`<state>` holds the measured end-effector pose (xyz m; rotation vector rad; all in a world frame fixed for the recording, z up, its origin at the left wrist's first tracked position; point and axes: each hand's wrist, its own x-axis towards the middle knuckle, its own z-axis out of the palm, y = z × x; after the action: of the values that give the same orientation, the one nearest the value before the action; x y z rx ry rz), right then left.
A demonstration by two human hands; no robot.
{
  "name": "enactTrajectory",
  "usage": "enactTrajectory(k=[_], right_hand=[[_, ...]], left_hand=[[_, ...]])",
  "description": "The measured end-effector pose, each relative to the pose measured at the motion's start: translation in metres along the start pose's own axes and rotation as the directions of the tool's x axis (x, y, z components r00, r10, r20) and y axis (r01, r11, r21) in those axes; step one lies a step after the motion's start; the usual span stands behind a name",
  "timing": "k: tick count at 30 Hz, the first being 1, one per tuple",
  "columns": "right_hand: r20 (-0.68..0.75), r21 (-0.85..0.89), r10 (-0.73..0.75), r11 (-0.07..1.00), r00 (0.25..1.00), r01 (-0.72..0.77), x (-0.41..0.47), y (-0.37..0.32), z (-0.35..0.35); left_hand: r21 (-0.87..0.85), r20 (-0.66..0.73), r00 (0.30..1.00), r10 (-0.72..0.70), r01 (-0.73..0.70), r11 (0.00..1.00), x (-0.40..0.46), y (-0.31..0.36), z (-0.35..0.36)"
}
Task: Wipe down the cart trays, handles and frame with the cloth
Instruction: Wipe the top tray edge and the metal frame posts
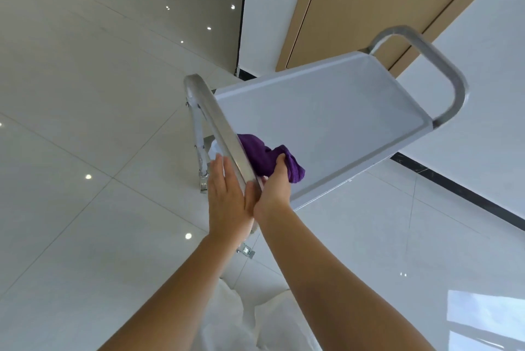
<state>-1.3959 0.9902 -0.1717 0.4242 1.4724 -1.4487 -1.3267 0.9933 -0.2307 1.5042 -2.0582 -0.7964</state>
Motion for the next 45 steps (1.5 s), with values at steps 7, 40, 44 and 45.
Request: enactTrajectory(k=[7, 40, 44, 45], right_hand=[[0.017, -0.259, -0.292, 0.923, 0.956, 0.286, 0.03, -0.045, -0.02], [0.497, -0.658, 0.073, -0.618, 0.865, 0.431, 0.219, -0.123, 0.023], [0.44, -0.71, 0.098, -0.57, 0.893, 0.413, 0.238, -0.135, 0.056], [0.432, -0.723, 0.091, -0.56, 0.897, 0.405, 0.242, -0.137, 0.064]], left_hand=[[0.075, 0.178, 0.972, 0.155, -0.171, 0.982, -0.033, 0.004, 0.018], [0.753, 0.583, 0.705, -0.404, -0.281, 0.595, 0.206, -0.018, 0.058], [0.714, 0.621, 0.693, -0.366, -0.309, 0.628, 0.254, -0.027, 0.053], [0.699, 0.635, 0.685, -0.356, -0.314, 0.643, 0.267, -0.03, 0.053]])
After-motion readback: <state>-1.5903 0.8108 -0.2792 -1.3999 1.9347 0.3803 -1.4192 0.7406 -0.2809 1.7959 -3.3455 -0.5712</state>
